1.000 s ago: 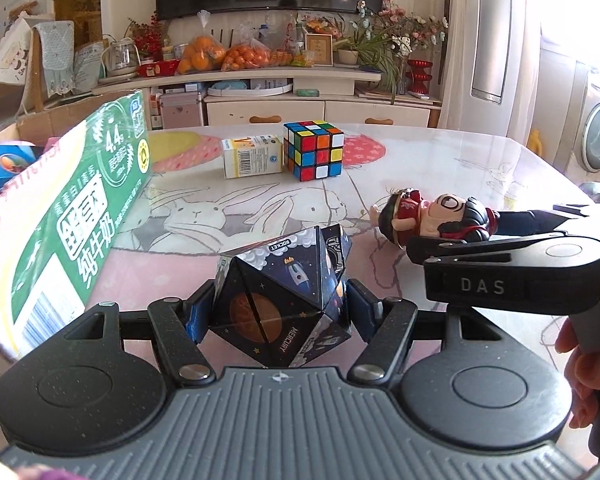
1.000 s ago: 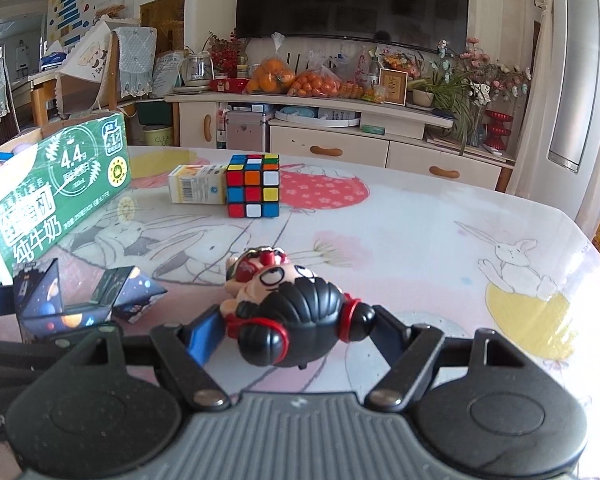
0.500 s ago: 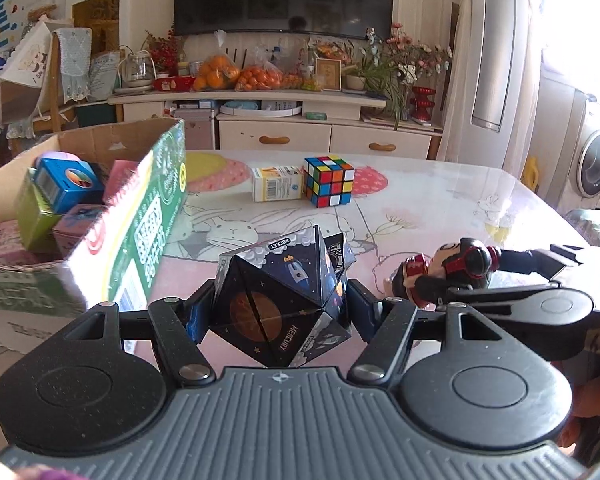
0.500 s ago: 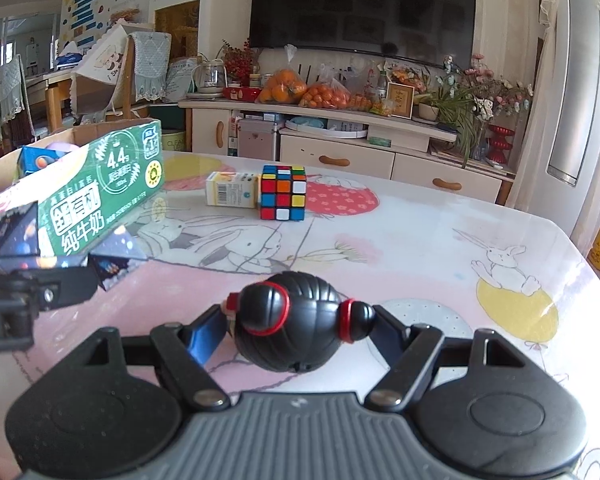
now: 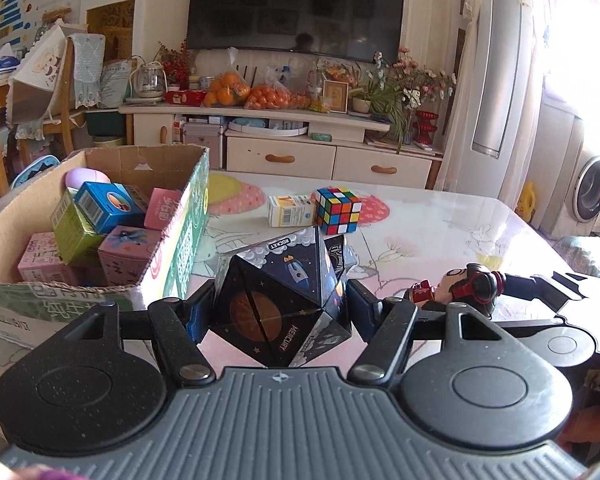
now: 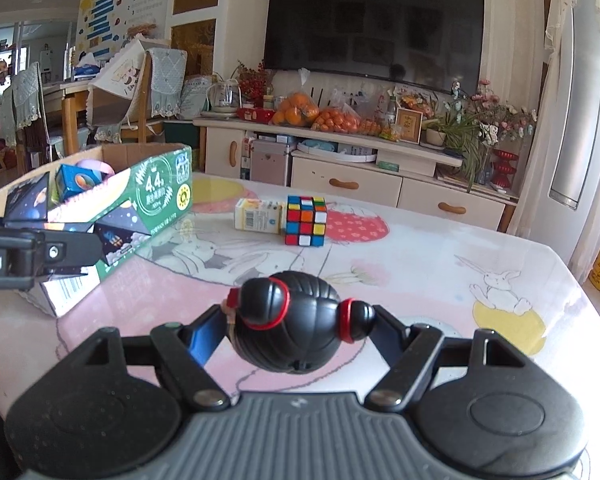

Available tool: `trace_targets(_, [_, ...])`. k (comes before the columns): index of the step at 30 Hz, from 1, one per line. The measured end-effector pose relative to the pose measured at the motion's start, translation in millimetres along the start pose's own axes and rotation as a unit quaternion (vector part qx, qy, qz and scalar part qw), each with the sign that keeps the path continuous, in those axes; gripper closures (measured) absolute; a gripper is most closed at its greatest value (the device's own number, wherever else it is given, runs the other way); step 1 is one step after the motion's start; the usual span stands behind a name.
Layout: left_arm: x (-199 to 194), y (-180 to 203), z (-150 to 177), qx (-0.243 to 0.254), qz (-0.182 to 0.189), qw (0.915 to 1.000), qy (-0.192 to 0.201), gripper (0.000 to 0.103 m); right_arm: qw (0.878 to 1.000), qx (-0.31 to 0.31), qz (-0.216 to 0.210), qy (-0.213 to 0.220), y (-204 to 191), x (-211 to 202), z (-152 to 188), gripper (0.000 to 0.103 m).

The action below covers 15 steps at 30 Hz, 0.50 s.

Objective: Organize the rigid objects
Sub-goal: 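Lift the star cube and doll and carry both toward the cardboard box, then lower both tools into the cardboard box and open them to drop the toys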

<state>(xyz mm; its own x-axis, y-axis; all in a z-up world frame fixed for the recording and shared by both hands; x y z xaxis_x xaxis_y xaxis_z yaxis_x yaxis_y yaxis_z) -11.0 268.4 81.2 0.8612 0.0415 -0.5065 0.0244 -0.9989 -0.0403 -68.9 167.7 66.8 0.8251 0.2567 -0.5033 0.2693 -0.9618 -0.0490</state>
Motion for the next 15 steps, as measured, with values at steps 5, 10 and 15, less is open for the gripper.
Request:
trace_targets(5, [-5.3, -7.4, -11.8, -0.013, -0.005, 0.9998, 0.014, 0.02, 1.0, -0.012, -0.008, 0.022, -12.4, -4.5, -20.4, 0.026])
trace_targets(10, [-5.7, -26.2, -24.8, -0.035, -0.027, 0.9987, 0.027, 0.02, 0.998, -0.022, -0.034, 0.05, -30.5, -2.1, -51.0, 0.026])
trace_targets(15, [0.7, -57.9, -36.5, -0.069, -0.065, 0.995, 0.033, 0.02, 0.994, -0.034, -0.071, 0.08, -53.1, 8.0, -86.5, 0.027])
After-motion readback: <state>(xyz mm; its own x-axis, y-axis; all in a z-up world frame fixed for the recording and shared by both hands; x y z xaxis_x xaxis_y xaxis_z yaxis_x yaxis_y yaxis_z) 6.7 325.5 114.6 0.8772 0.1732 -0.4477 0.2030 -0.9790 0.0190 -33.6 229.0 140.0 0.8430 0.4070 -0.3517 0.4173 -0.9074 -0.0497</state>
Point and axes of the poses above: each gripper's, at about its wrist camera, not at the fingertips, and x roughly the way its jaws point, y to its right, z to its underside, the point moved 4 cm from there along x, roughly the way its jaws point, and after that the axes turned 14 degrees about -z, right-handed, at the moved point
